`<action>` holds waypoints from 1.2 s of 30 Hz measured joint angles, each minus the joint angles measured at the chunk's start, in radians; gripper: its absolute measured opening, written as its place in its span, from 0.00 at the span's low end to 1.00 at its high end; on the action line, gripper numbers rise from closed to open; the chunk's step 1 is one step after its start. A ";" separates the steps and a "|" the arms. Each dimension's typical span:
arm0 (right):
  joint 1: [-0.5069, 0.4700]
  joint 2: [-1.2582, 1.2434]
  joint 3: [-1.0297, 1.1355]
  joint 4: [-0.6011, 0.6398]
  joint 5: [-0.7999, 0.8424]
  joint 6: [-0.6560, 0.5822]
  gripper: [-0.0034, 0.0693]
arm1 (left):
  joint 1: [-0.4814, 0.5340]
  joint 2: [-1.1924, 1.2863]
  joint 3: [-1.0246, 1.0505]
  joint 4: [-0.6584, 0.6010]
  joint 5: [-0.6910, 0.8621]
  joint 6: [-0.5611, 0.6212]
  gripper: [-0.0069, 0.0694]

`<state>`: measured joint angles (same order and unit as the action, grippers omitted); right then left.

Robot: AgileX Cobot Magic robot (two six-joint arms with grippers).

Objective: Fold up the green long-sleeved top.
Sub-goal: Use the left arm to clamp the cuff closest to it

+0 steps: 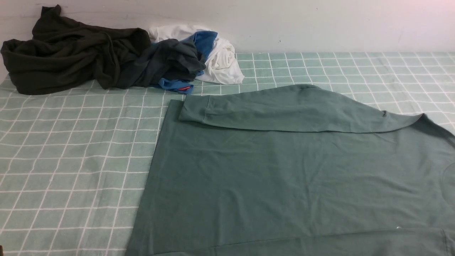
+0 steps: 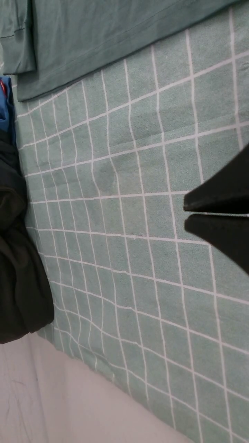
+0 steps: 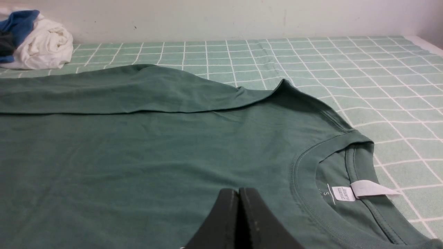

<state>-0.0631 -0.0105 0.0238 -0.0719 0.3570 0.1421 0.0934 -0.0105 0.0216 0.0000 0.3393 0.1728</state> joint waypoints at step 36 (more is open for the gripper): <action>0.000 0.000 0.000 0.004 0.000 0.023 0.03 | 0.000 0.000 0.003 -0.257 -0.012 -0.210 0.09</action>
<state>-0.0631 -0.0105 0.0238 -0.0677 0.3570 0.1654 0.0934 -0.0105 0.0250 -0.2568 0.3276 -0.0368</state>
